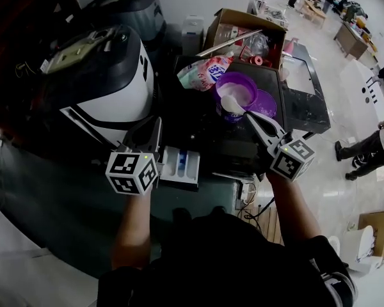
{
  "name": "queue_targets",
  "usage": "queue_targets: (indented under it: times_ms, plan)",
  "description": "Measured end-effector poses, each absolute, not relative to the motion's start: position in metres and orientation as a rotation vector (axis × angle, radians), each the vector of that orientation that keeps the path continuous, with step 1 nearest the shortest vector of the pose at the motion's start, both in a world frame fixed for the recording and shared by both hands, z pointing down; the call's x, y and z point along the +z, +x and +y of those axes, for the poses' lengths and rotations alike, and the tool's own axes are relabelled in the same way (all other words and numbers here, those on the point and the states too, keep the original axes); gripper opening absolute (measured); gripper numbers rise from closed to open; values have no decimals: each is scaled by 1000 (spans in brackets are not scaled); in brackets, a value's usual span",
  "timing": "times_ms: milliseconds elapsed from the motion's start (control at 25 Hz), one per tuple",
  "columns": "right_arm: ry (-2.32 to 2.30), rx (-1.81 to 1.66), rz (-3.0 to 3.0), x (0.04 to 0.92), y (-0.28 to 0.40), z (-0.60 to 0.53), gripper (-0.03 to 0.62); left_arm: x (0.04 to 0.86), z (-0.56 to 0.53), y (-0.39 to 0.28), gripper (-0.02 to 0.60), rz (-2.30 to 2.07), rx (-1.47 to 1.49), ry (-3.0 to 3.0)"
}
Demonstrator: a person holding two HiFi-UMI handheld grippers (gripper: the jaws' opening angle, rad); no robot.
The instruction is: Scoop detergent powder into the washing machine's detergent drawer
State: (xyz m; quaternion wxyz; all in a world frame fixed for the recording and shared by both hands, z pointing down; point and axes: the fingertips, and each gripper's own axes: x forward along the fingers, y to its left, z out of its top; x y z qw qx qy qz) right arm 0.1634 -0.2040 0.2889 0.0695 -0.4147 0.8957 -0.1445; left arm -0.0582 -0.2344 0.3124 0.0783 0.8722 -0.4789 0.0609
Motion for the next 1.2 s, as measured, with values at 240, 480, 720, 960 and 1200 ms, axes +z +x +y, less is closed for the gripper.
queue_targets:
  times_ms: [240,480,720,960,1200]
  plan:
    - [-1260,-412,2643,282,176,-197,18,310,-231,-50,8,-1451,201,2629]
    - [-1246,-399,2662,283,176,-196,18,313,-234,-41,8,-1431,245,2650]
    - [-1244,-402,2703,289,171,-196,18,319,-231,-40,8,-1433,235,2622]
    - [-1247,-410,2689,288,177,-199,18,321,-229,-34,8,-1424,236,2621]
    - [-1263,-396,2670,283,183,-201,18,311,-232,-32,8,-1431,239,2642]
